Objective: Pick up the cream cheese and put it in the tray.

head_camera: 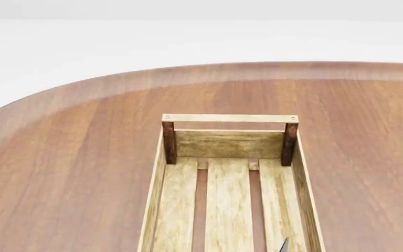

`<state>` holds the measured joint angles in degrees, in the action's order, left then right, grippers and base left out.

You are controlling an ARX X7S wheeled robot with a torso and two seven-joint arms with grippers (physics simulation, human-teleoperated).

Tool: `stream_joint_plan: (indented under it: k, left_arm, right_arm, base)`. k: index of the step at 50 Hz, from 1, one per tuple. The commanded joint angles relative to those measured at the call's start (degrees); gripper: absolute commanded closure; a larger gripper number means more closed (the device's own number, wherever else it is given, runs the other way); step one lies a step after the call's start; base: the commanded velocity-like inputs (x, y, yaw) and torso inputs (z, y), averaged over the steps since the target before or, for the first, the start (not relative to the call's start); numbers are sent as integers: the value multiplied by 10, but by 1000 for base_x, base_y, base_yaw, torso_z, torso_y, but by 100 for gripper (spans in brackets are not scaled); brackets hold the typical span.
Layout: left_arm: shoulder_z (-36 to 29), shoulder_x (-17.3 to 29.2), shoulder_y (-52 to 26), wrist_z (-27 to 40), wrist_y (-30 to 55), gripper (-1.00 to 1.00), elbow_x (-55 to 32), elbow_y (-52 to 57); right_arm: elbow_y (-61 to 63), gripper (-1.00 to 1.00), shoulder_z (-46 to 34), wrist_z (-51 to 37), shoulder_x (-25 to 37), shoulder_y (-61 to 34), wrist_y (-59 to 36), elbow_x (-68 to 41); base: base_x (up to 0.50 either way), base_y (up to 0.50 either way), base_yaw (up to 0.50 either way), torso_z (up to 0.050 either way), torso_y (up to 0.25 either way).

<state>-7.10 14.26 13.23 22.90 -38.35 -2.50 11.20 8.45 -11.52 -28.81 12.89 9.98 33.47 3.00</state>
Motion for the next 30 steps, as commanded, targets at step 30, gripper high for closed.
stream_joint_plan:
  k: [30]
  left_arm:
    - [-6, 16, 0, 6, 28, -100, -23, 10]
  right_arm:
    - [70, -100, 132, -125, -11, -4, -172, -67]
  base:
    - [0, 0, 0, 0, 0]
